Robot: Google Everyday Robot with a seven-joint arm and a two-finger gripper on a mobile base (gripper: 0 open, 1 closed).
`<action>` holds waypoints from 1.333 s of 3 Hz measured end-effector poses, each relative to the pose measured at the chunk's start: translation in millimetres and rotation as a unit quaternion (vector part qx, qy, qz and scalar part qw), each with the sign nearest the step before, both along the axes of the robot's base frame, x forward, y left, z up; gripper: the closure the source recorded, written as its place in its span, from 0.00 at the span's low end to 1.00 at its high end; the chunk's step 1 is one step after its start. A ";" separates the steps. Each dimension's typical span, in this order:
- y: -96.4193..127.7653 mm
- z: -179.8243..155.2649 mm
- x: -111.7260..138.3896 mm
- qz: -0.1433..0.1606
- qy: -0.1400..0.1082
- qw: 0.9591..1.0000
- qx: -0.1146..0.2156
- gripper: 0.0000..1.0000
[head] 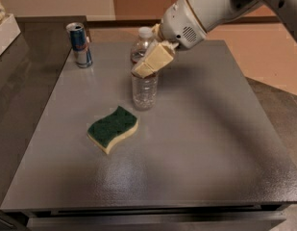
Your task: Move water bottle near sponge
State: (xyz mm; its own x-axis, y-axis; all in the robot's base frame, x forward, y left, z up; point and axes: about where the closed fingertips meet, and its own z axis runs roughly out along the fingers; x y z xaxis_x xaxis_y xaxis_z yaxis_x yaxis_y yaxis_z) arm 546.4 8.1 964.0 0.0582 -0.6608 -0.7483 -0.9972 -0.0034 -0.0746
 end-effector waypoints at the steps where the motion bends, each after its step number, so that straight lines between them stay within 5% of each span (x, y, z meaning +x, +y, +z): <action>1: 5.8 -6.4 -6.9 0.010 0.000 1.000 0.001 1.00; 4: 14.9 -15.4 -14.3 0.032 -0.008 0.999 0.002 0.36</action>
Offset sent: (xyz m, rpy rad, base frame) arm -0.0174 0.0133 -0.0150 0.0087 -0.0192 0.0684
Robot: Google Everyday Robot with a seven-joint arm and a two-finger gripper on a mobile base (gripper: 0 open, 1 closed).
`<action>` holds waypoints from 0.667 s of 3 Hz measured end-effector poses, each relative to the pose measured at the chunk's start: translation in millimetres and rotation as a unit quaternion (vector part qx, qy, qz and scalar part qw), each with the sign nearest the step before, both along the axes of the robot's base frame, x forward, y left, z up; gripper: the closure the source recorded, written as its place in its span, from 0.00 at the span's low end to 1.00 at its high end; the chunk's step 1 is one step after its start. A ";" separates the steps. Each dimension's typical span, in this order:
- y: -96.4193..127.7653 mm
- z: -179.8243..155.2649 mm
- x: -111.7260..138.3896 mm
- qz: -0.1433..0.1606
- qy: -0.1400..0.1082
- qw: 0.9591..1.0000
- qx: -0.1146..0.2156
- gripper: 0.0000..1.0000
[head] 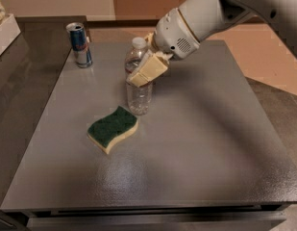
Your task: Move water bottle near sponge
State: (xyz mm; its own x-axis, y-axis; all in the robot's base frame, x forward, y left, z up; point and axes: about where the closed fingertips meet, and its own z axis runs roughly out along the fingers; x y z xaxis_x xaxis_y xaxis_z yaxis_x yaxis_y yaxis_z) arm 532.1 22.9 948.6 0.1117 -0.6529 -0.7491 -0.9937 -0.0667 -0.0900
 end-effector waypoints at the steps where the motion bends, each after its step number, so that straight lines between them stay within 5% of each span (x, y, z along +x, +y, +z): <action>1: 1.9 -0.3 -0.5 0.002 0.000 1.000 0.000 0.13; 2: 3.7 -0.6 -1.0 0.003 0.000 1.000 0.000 0.00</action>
Offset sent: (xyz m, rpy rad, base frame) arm -0.0004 0.0016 -0.0002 -0.0001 0.0003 0.0028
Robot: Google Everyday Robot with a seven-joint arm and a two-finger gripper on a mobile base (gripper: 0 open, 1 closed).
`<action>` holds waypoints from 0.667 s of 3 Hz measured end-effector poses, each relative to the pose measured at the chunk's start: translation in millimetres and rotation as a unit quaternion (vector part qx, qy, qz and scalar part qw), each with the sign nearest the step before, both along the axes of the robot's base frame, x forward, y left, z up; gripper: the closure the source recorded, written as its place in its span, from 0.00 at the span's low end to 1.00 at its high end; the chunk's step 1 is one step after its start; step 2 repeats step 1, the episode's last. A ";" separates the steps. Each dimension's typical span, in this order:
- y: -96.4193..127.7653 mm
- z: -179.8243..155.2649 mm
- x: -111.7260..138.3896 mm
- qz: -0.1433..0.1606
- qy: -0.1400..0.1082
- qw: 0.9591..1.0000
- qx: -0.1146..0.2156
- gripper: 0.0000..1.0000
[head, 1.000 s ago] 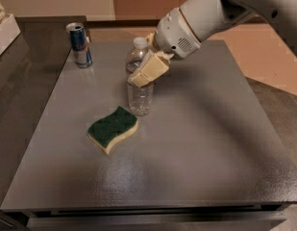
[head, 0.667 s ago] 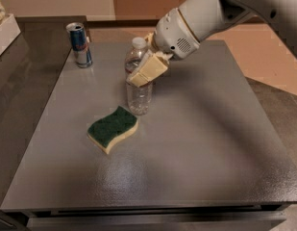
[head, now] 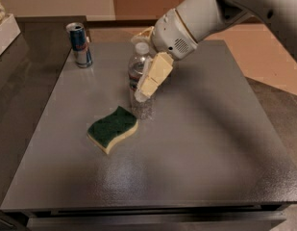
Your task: Move water bottle near sponge
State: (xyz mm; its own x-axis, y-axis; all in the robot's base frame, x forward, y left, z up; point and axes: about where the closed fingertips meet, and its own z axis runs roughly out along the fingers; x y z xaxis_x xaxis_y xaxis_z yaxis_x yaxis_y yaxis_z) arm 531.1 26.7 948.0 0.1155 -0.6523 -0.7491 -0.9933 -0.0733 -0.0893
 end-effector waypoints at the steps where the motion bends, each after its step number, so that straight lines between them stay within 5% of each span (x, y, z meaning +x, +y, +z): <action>1: 0.1 0.0 0.0 0.000 0.000 1.000 0.000 0.00; 2: 0.1 0.0 0.0 0.000 0.000 1.000 0.000 0.00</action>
Offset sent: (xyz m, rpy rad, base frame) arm 0.0000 0.0000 0.0000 0.0000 0.0000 0.0000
